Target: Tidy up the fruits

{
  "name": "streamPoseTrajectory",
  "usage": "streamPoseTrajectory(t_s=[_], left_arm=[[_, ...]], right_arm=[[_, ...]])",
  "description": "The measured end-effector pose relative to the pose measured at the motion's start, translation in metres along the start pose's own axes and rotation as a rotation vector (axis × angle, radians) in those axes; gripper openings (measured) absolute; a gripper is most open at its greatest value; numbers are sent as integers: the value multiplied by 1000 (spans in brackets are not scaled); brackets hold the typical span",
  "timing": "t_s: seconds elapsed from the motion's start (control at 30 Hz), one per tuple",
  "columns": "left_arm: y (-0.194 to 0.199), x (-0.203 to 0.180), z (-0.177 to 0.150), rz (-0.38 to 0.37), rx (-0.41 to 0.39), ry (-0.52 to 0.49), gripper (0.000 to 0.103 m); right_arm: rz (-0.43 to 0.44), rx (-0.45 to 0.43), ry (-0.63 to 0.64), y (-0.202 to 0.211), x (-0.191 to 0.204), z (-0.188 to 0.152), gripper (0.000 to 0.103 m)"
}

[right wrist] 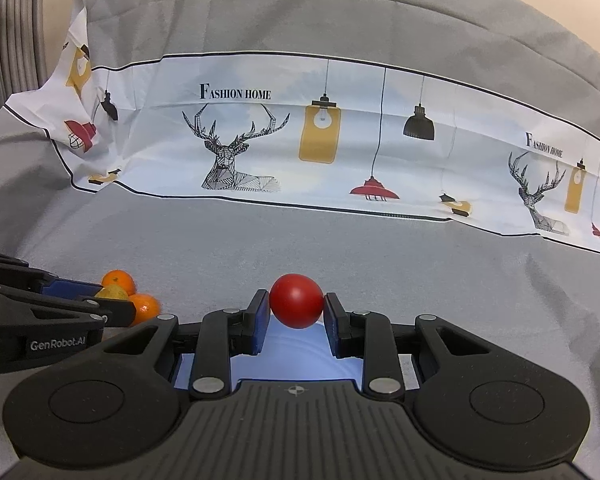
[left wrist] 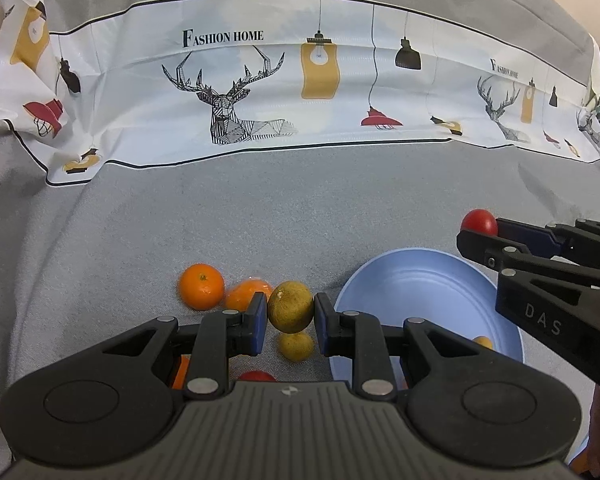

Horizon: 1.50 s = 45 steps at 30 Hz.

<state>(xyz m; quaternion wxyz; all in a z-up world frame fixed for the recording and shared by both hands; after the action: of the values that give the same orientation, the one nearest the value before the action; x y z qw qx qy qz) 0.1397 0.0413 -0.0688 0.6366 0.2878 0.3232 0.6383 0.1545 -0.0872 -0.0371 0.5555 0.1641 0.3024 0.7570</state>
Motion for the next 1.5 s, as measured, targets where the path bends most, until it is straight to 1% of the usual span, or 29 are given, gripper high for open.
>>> streamPoseTrajectory(t_s=[0.4,1.5], left_arm=[[0,-4,1,-18,-10,-2,27],[1,-5,2,-24,-17,1,27]], right_arm=[[-8,7,-23,-3,-3,0,30],[-12,20,-28,-3,-4,-1,30]])
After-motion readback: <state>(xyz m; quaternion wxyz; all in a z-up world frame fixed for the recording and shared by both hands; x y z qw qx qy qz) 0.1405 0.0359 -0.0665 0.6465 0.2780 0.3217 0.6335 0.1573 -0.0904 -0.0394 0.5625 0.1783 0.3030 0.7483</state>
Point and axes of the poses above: each gripper's, at about its wrist camera, not at the fingertips, and y roughly against the way its jaws point, x to its left, z to its top, the point moved 10 cm from there along -y, roughly the way its jaws point, and after that the axes turned 3 degrees about y, right-handed, at the moved point
